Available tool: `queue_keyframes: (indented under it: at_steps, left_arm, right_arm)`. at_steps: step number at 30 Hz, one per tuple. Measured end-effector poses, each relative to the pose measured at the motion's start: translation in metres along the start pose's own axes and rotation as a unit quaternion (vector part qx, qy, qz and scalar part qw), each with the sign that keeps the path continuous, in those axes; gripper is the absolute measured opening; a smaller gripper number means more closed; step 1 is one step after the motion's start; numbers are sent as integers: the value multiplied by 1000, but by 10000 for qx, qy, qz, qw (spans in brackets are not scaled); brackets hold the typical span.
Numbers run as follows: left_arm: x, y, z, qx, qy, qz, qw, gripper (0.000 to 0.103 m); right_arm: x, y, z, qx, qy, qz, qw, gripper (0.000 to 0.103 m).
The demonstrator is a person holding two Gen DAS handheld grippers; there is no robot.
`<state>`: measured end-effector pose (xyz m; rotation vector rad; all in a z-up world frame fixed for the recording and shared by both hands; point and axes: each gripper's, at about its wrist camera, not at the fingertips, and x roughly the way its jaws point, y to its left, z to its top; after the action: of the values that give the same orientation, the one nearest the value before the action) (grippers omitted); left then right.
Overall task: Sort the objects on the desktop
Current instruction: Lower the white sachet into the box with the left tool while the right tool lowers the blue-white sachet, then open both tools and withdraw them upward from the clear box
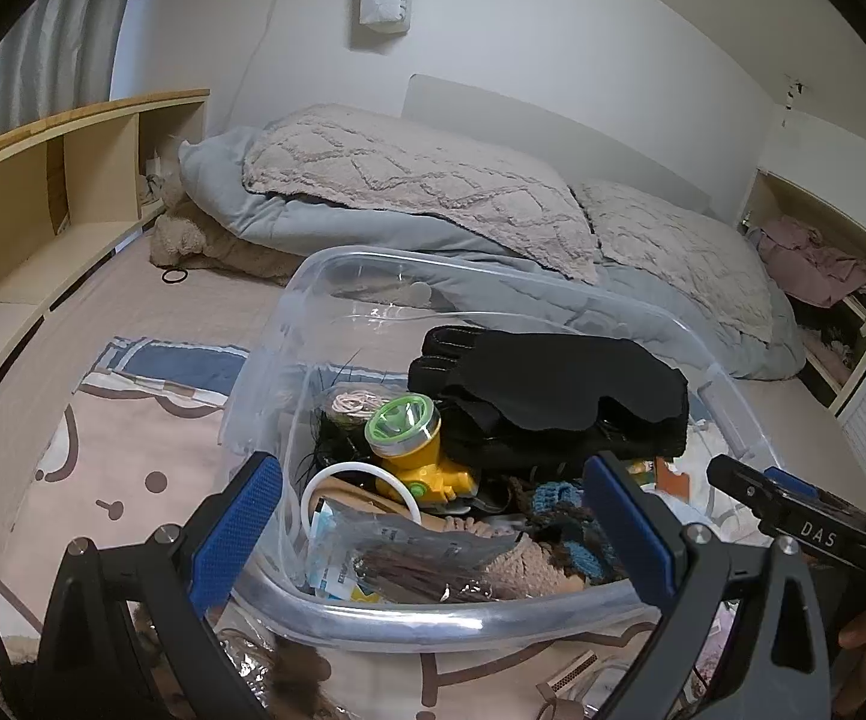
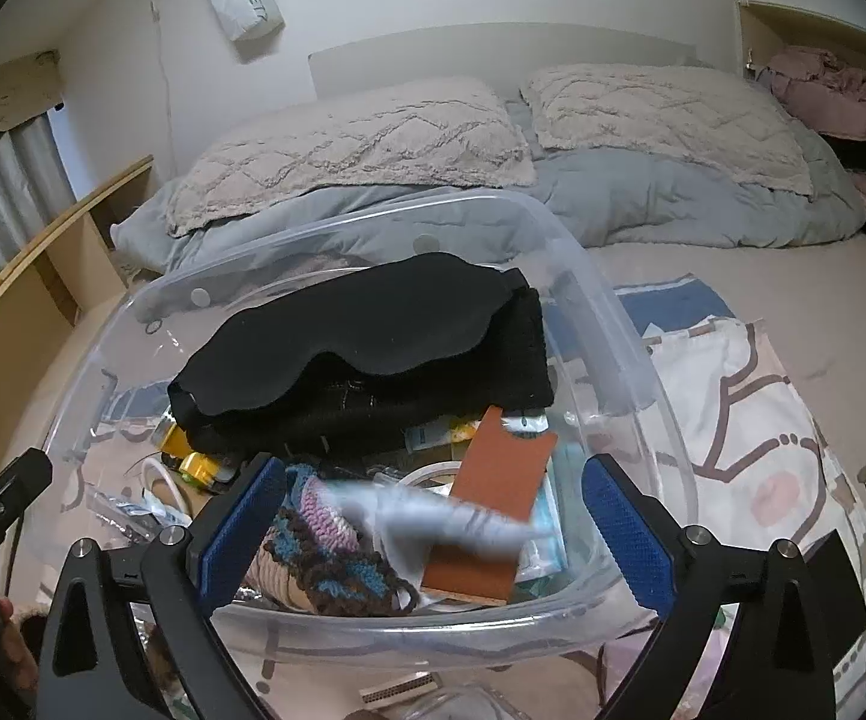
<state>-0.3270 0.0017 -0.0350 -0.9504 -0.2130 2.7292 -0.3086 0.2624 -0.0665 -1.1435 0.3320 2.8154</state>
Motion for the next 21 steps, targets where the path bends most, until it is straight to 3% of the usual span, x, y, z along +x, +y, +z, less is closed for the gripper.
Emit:
queue_keyframes:
  at_steps: [21]
  left_arm:
    - [-5,-12,-2,134,-14,-13,9999,101]
  right_arm:
    - [-12,-6,1,29,-162,152,9997,99]
